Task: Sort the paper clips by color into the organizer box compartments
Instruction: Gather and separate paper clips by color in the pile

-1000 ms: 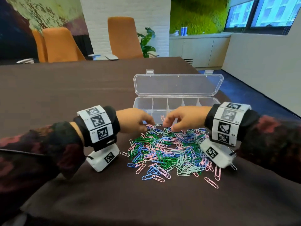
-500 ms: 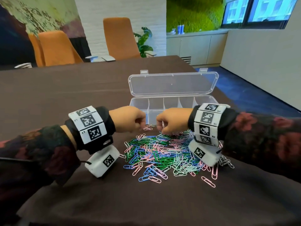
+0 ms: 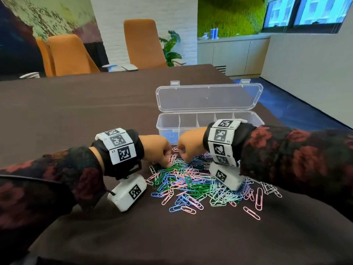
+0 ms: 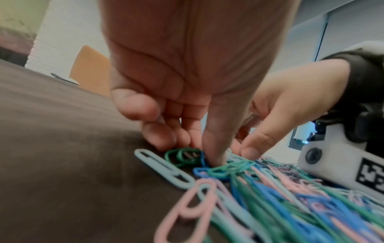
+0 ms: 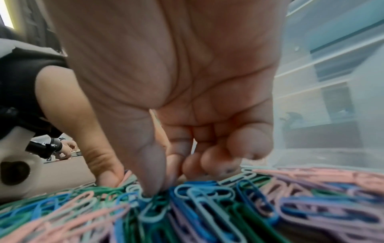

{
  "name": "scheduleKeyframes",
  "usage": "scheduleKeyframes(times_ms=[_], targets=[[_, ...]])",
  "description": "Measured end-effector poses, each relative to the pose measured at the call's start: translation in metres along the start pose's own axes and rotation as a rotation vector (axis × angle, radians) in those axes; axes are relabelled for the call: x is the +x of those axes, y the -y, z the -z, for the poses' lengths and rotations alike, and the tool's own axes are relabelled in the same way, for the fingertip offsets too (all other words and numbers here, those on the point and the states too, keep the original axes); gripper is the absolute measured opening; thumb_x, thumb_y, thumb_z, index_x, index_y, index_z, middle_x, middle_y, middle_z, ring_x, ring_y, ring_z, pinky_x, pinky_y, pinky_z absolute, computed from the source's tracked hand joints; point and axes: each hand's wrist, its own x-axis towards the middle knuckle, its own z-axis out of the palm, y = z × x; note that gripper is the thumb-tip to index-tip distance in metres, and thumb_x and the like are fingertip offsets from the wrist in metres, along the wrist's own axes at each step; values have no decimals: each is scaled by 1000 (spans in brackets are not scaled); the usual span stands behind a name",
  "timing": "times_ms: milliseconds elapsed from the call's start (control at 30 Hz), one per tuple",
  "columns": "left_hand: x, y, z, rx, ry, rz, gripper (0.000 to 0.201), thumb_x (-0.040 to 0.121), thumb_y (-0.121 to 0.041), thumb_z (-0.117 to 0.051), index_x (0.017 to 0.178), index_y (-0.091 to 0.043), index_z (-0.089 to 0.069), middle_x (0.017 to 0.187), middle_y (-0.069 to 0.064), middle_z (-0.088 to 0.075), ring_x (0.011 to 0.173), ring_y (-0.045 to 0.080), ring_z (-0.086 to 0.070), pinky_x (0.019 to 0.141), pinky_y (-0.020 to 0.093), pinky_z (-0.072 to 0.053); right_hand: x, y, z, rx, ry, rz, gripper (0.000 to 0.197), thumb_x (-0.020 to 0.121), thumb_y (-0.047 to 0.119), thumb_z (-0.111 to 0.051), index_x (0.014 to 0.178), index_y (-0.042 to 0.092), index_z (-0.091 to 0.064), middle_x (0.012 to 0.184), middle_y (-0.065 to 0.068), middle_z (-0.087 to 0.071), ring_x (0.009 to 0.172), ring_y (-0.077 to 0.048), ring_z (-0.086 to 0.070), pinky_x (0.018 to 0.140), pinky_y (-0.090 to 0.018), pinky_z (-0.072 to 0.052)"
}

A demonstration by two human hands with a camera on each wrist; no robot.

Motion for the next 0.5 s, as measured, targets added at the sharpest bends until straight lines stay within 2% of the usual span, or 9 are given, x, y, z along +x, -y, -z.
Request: scheduleKeyframes(times_ms=[67,167,233,300,400,500], targets=[[-2,-1,0,-17,-20,-18,24,84,-28,-69,68,-25,-51,67,-8,-54,59,5,-47,55,16,-36,-2,-4,-2,55,13,-6,11,86,19,-64,81,19,-54,79,2,-56,72,-16,-51,52,-20,-37],[-5,-2,1,-80,-64,-41,24,85,-23,-69,69,-25,-51,63,-11,-53,50,0,-47,50,10,-36,-3,-6,-4,114,6,-12,19,83,22,-69,94,17,-53,92,-2,-58,80,-19,-54,56,-21,-39],[-7,-1,2,-173,-72,-44,21,85,-18,-68,72,-23,-52,63,-8,-57,50,2,-50,51,12,-40,-2,-6,-5,89,23,-6,13,84,21,-67,85,19,-54,84,1,-58,73,-17,-52,55,-21,-38],[-8,1,3,-313,-60,-49,19,86,-10,-67,76,-20,-53,63,-2,-60,50,5,-53,52,15,-45,-1,-7,-7,57,40,-3,20,85,21,-65,72,24,-51,73,6,-54,66,-13,-49,52,-20,-37],[-11,4,4,-480,-57,-62,17,86,-1,-64,80,-16,-57,59,-4,-63,48,2,-57,51,16,-47,-5,-12,-7,99,43,-8,25,86,20,-65,68,26,-49,68,8,-50,62,-10,-47,52,-20,-36],[-15,9,4,-649,-43,-67,17,89,6,-56,87,-11,-59,65,-1,-68,52,5,-62,49,15,-48,-10,-21,-7,269,22,-22,25,85,19,-69,67,22,-52,64,5,-52,55,-9,-46,53,-19,-40]])
